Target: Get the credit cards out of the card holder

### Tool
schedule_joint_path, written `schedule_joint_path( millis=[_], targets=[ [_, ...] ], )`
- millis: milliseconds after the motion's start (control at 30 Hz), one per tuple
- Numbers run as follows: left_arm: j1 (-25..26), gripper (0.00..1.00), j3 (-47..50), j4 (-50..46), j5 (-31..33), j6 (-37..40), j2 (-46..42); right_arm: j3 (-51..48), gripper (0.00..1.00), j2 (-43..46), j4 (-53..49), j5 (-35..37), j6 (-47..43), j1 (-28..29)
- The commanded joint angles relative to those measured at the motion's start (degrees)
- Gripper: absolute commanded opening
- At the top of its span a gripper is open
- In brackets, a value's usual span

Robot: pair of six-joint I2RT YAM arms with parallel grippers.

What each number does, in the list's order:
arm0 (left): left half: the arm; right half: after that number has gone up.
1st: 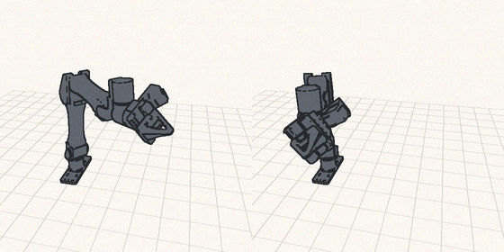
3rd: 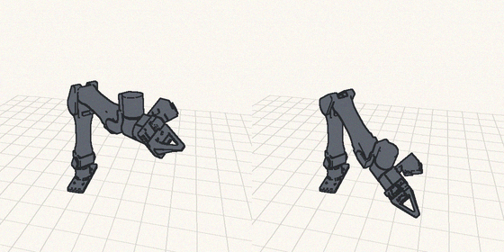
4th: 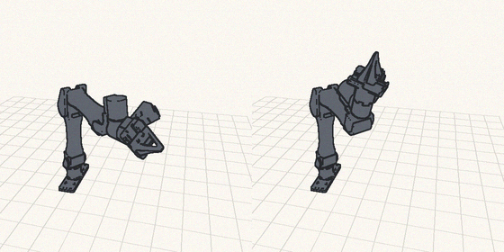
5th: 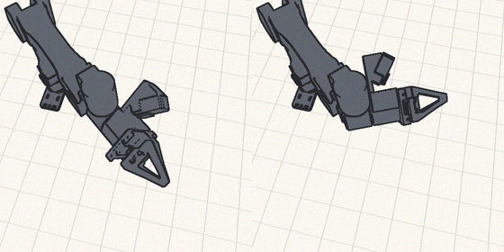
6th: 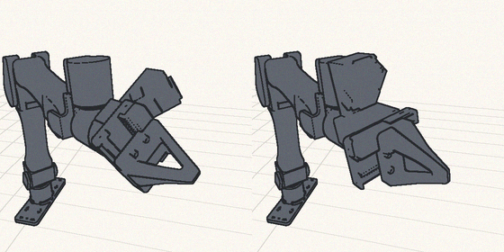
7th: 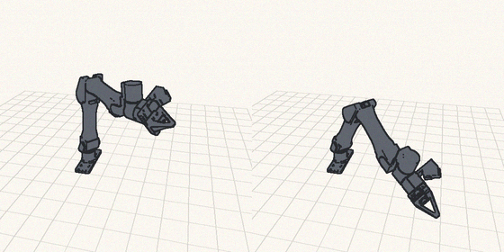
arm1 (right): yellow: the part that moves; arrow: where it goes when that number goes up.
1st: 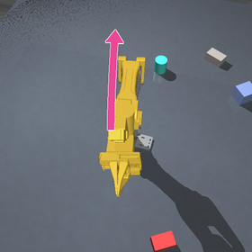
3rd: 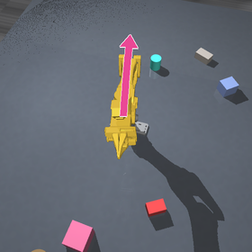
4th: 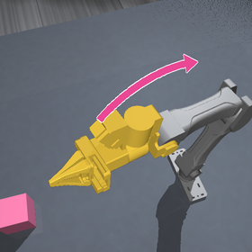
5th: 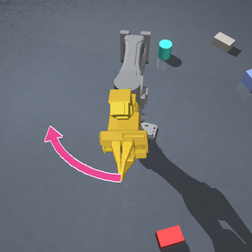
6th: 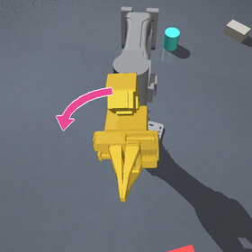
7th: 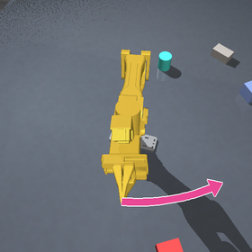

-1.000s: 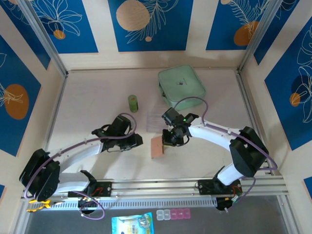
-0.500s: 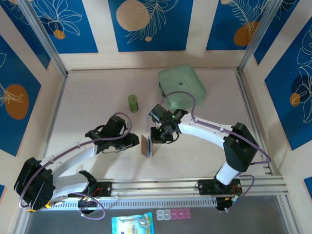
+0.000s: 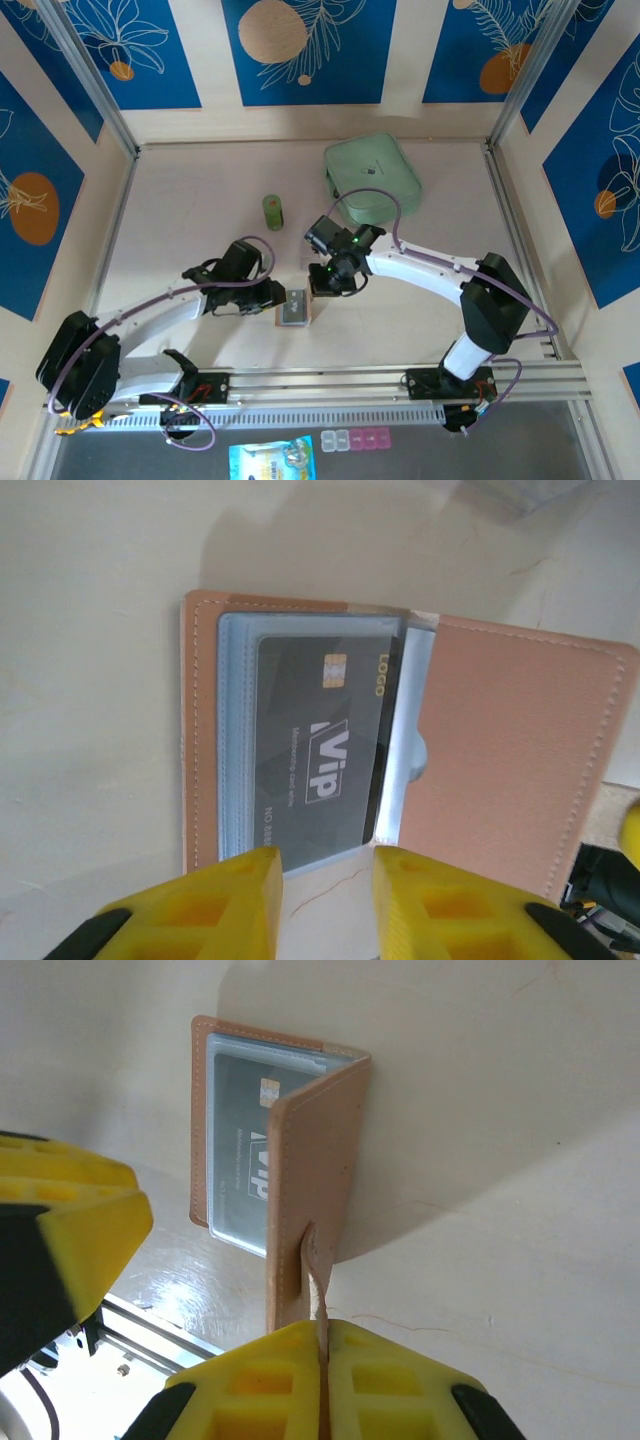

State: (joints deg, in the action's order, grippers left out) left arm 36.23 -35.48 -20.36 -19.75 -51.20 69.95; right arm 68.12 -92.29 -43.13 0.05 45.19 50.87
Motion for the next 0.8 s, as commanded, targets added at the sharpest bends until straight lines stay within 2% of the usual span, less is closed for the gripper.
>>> schedule_joint_path(
  millis=[0,133,467,767],
  targets=[
    [-0.46,0.21,0.76,2.26,-2.25,0.58,1.96,-2.11,0.00,2.71,-2.63,-0.18,-1.44,-0.61],
    [-0.01,0.12,1.48,4.03,-2.74,-0.04,3.87,-4.41,0.00,4.33,-2.52,-0.80,-2.37,-1.36],
    [2.48,0.01,4.37,10.37,-3.39,-3.37,8.99,-9.17,0.00,5.50,-1.29,-1.47,-4.36,-4.80],
    [3.60,0.00,5.84,9.23,-0.23,-5.27,10.66,-11.11,0.01,2.03,-0.59,2.53,-4.76,-5.87]
  ],
)
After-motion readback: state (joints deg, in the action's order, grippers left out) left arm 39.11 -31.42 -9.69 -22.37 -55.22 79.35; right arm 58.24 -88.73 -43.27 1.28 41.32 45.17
